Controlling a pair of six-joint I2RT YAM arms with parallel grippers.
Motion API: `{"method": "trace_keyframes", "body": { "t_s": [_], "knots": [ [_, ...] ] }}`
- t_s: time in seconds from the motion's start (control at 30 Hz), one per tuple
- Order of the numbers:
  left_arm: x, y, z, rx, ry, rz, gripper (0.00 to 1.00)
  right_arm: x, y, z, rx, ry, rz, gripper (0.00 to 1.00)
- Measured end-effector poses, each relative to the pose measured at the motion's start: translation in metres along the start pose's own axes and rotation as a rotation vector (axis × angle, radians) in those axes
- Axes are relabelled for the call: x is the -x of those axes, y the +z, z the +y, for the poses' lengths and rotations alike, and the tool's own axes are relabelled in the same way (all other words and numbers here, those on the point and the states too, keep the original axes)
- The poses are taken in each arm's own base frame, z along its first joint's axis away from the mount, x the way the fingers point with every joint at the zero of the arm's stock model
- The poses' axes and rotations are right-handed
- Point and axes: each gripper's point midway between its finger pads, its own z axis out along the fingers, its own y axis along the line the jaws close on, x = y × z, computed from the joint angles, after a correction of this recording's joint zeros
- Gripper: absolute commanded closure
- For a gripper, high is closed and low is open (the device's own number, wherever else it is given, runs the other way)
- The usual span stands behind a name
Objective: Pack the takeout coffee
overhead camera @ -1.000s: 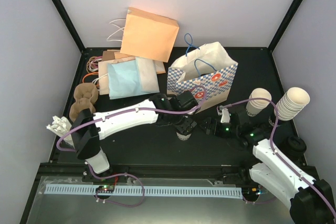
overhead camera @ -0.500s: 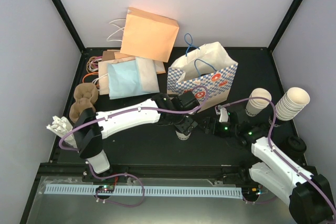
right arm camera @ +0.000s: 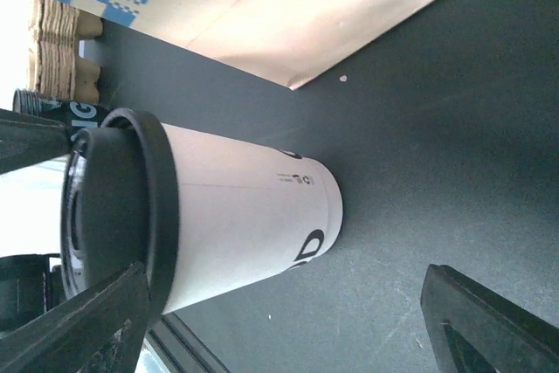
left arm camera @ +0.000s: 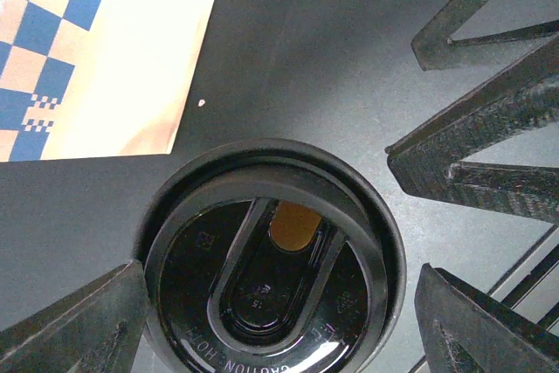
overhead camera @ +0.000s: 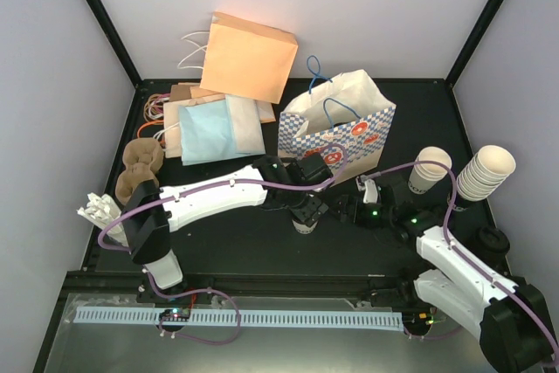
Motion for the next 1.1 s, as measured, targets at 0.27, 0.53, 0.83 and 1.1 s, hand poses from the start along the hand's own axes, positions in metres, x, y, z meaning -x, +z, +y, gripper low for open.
{"method": "trace_keyframes", "body": {
  "t_s": [0.27,0.53,0.83,1.1],
  "knots": [
    [-0.004,-0.0003,0.0058,0.033,-0.002,0.014,0.07,-0.0089,0.0096,-0.006,0.007,0.024,0.055,0.15],
    [-0.004,-0.0022,0.0026,0.014,-0.003,0.013,0.09,-0.006,0.0084,0.0006,0.035,0.007,0.044,0.15],
    [-0.0044,-0.0062,-0.0013,-0.003,0.0,0.009,0.09,-0.0058,0.0083,0.0013,0.038,0.005,0.043,0.15],
    [-0.0037,-0.006,-0.0014,-0.003,-0.001,0.006,0.11,-0.0068,0.0082,0.0026,0.046,0.005,0.049,0.16]
  ]
}}
